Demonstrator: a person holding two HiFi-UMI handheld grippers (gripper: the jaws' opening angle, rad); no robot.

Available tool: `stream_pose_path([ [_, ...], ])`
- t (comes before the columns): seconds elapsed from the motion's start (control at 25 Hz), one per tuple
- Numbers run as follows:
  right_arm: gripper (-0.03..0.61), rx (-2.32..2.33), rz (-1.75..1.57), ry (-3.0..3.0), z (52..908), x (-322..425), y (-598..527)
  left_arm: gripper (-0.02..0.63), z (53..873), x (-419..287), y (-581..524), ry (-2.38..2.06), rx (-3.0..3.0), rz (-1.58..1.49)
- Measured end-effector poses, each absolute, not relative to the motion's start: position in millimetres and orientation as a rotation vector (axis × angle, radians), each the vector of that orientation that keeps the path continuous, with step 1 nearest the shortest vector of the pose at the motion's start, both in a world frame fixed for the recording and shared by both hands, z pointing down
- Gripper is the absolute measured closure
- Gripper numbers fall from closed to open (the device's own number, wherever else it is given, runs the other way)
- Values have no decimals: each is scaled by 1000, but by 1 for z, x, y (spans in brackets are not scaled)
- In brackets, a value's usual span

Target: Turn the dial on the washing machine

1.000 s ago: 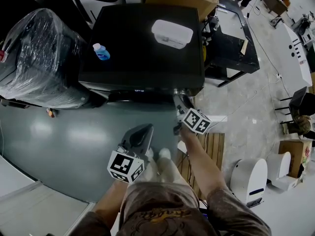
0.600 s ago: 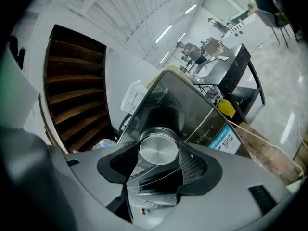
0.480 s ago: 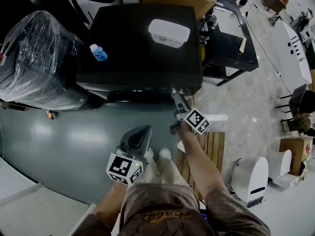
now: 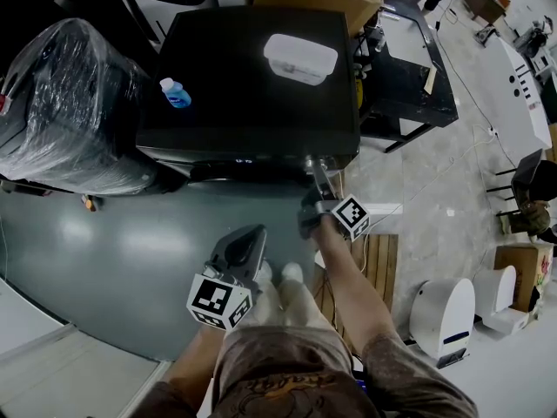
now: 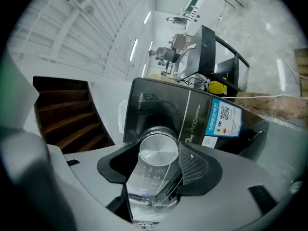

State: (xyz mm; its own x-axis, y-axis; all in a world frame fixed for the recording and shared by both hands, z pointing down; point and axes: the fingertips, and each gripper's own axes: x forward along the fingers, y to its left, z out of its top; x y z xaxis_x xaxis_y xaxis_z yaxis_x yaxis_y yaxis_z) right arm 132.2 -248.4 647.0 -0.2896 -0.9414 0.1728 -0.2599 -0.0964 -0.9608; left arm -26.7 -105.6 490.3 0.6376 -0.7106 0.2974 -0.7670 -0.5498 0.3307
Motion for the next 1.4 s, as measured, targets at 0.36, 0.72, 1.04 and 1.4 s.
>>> stream_pose_path([
  [0.36, 328, -1244, -1481, 1372, 655, 135, -245, 621, 491, -25, -101, -1158, 2449, 197],
  [0.72, 316, -1469, -1338, 1727, 629, 140, -250, 621, 492, -28, -97, -1160, 2442, 205],
  [1.04, 313, -1820, -1109, 2242, 631, 121, -249, 621, 492, -30, -98, -1165, 2441, 204],
  [1.4, 314, -2119, -820, 2554, 637, 115, -252, 621, 495, -31, -98, -1172, 2432, 216],
])
